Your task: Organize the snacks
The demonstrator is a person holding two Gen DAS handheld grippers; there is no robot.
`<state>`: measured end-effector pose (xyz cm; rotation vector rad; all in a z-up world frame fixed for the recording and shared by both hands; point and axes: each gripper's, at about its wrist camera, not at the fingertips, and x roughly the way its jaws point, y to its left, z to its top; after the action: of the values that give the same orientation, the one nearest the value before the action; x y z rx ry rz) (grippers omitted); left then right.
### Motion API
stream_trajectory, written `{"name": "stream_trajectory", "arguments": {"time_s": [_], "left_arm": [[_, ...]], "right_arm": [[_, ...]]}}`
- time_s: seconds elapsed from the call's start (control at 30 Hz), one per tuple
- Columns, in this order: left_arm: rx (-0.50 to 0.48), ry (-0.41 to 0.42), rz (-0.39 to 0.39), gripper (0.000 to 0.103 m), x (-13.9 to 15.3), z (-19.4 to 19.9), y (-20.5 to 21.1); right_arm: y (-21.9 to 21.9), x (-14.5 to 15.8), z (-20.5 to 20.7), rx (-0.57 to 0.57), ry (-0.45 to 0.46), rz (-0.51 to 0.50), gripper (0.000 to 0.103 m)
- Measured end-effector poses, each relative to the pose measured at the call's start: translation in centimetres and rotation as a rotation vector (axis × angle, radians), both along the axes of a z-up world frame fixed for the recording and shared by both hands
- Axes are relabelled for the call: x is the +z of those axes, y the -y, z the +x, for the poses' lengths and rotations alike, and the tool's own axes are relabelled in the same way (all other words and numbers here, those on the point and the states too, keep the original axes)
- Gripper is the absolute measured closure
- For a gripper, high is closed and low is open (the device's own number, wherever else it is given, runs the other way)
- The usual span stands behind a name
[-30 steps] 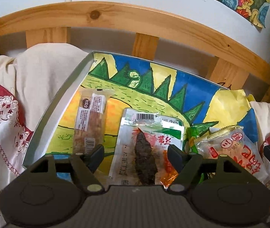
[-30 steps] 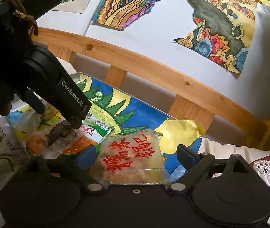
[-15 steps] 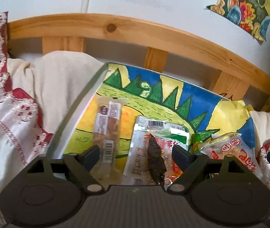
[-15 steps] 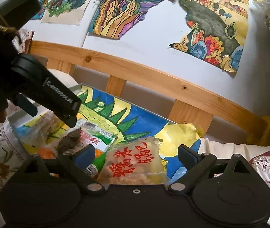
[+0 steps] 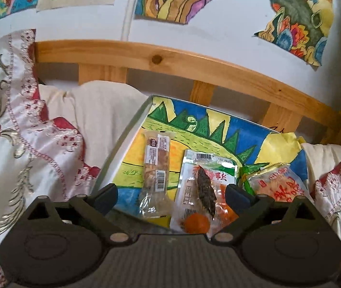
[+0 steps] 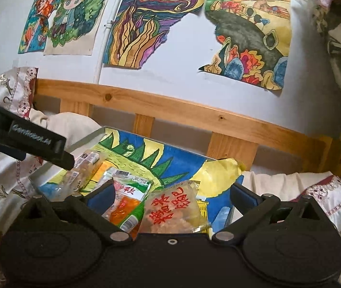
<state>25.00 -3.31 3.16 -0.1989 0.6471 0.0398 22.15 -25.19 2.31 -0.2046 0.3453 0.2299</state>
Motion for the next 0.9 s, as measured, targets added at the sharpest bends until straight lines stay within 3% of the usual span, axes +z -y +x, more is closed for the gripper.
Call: {"name": "stream_trajectory", "arguments": {"time_s": [0.43, 0.9], "left_arm": [[0.0, 0.136, 0.07, 0.001, 1.1, -7.4, -0.2], [0.003, 0.137, 0.048, 0.001, 0.2, -12.6, -0.2]], "right_arm": [[-0.4, 1.6, -5.4, -0.006, 0.012, 0.008, 0.001], [1.0, 2.3, -11.1, -0.051, 0.004, 0.047, 0.001]]}}
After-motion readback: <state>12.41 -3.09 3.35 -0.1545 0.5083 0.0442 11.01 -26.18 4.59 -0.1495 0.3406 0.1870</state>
